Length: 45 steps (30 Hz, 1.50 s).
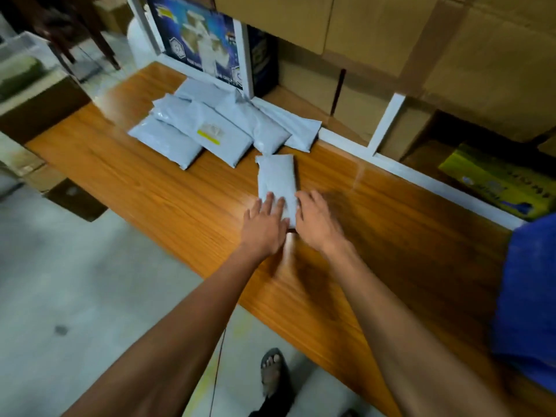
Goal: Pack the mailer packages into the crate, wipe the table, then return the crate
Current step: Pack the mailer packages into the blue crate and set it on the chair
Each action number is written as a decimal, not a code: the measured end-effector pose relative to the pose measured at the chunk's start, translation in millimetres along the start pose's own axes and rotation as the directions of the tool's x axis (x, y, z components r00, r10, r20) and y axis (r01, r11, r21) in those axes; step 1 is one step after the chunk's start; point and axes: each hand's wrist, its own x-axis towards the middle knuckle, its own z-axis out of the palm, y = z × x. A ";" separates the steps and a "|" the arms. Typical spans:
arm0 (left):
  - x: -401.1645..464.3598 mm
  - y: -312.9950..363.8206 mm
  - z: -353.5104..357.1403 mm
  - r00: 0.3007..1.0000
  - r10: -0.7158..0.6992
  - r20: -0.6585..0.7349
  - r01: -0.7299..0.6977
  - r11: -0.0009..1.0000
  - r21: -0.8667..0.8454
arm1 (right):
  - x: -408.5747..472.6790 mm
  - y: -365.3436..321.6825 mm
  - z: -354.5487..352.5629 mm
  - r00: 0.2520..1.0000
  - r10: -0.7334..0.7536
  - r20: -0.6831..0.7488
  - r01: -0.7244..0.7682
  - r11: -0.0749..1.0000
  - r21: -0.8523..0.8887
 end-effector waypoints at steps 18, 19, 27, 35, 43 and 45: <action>167.6 -118.2 -61.4 0.986 -0.130 -0.102 0.129 0.992 -0.010 | 68.0 -23.8 81.8 0.989 0.129 -0.078 -0.139 0.979 -0.148; 164.4 -116.9 -56.6 0.988 -0.114 -0.103 0.114 0.993 -0.004 | 67.4 -22.5 83.7 0.988 0.125 -0.095 -0.138 0.980 -0.143; 99.2 -85.0 -17.6 0.984 -0.025 -0.174 0.039 0.996 0.077 | 56.7 -17.2 79.1 0.982 0.132 -0.133 -0.155 0.971 -0.182; 185.5 -127.6 -71.2 0.982 -0.096 -0.163 0.125 0.976 0.180 | 71.0 -11.1 83.9 0.977 0.107 -0.185 -0.146 0.966 -0.214; 133.8 -101.7 -40.8 0.993 -0.050 -0.109 0.055 0.998 0.042 | 68.6 -13.9 80.7 0.975 0.121 -0.188 -0.158 0.967 -0.200; 97.6 -86.8 -25.3 0.995 -0.004 -0.103 0.006 1.000 0.021 | 66.9 -14.6 79.2 0.977 0.124 -0.175 -0.158 0.969 -0.192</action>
